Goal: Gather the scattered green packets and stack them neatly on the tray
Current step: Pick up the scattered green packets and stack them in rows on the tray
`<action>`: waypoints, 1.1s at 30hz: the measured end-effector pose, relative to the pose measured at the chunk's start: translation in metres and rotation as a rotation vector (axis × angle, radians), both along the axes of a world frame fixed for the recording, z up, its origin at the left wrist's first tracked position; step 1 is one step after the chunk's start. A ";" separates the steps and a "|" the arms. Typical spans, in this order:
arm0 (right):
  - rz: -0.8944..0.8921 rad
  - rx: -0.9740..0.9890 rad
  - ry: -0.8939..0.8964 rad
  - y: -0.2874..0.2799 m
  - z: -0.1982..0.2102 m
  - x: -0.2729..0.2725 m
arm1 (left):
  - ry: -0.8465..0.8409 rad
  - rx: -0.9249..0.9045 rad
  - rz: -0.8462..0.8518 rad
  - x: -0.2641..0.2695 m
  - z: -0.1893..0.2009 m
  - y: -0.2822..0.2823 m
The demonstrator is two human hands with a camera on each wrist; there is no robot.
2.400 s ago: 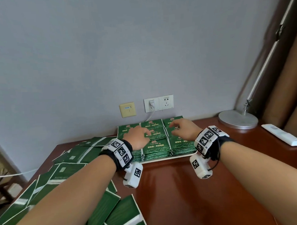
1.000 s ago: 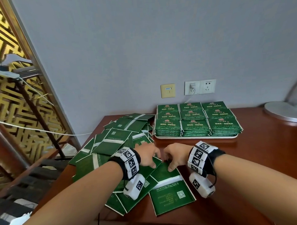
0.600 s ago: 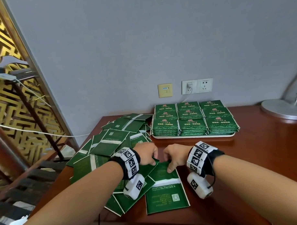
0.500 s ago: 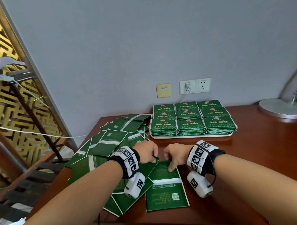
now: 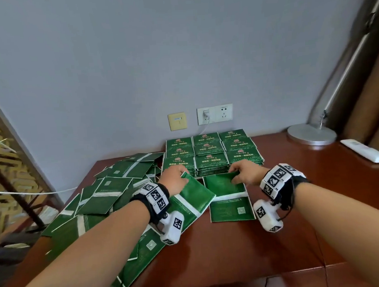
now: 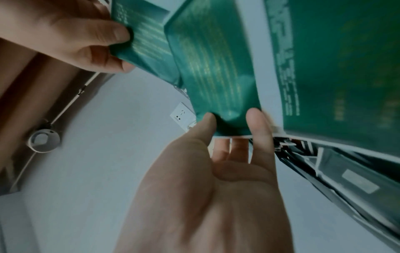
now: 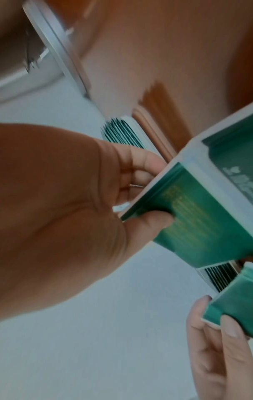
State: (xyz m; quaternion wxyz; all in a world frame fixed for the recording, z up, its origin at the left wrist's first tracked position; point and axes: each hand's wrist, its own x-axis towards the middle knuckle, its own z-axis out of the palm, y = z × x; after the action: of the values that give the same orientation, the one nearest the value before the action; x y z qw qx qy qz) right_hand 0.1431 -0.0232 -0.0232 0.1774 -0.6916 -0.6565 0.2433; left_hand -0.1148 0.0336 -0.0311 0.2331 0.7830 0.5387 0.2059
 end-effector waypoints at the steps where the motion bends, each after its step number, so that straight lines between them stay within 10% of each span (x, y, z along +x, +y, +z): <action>1: -0.025 0.024 0.014 -0.003 0.001 0.008 | -0.043 -0.019 0.017 0.004 0.000 0.000; 8: -0.067 0.088 0.006 -0.017 0.000 0.033 | -0.136 -0.060 0.012 0.008 -0.001 -0.005; 33: 0.038 -0.124 -0.239 -0.041 -0.021 0.026 | 0.425 -0.123 -0.221 0.003 -0.026 -0.026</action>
State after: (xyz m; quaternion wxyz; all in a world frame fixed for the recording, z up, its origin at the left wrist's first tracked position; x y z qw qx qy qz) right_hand 0.1689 -0.0645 -0.0442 0.0502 -0.7126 -0.6698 0.2026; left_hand -0.1120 0.0073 -0.0568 0.1831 0.8472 0.4982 -0.0235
